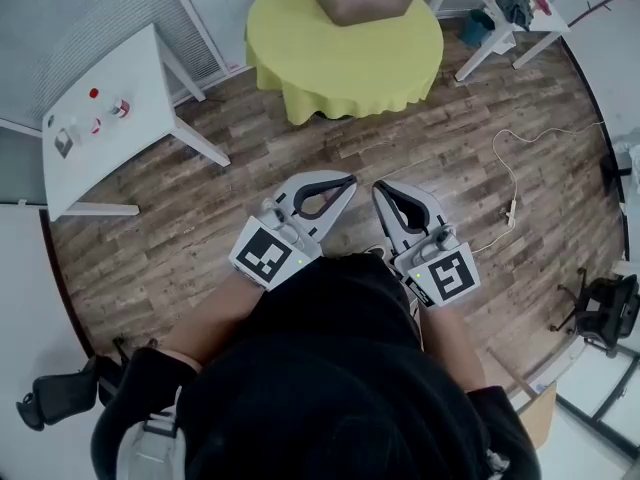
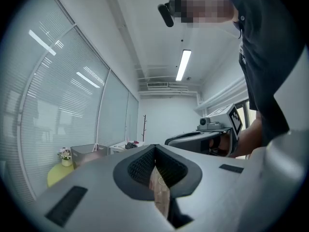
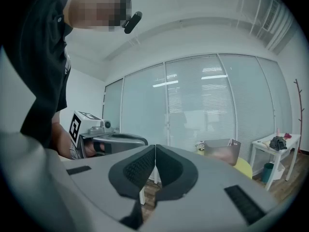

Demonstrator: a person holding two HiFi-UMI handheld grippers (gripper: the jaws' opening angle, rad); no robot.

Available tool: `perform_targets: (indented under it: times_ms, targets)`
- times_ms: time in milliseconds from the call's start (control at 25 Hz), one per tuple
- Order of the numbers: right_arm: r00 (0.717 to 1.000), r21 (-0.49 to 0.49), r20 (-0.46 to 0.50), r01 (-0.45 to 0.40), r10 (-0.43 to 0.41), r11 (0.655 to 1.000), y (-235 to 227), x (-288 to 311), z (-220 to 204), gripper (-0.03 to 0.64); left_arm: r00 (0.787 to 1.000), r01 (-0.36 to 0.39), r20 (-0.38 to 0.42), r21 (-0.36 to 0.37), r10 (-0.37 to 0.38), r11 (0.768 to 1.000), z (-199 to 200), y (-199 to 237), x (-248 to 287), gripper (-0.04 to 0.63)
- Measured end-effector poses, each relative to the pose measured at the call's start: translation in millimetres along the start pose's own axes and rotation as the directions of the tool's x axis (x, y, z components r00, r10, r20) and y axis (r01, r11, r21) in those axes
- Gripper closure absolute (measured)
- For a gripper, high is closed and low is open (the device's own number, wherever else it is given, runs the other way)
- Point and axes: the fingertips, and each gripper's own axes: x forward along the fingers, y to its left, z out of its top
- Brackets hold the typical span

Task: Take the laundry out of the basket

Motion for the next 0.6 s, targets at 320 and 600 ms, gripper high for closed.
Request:
perform_targets:
  times_ms: [320, 600]
  targets:
    - [0.999, 0.033, 0.009, 0.044, -0.044, 0.999, -16.9, -16.5, -2.6, 0.592, 1.000, -0.008, -0.004, -0.012, 0.008, 1.000, -2.4, -5.8, 11.3, 0.586]
    - [0.999, 0.038, 0.031, 0.043, -0.044, 0.998, -56.0, -23.6, -1.6, 0.592, 0.999, -0.031, -0.019, -0.006, 0.030, 1.000, -1.8, -2.9, 44.2, 0.586]
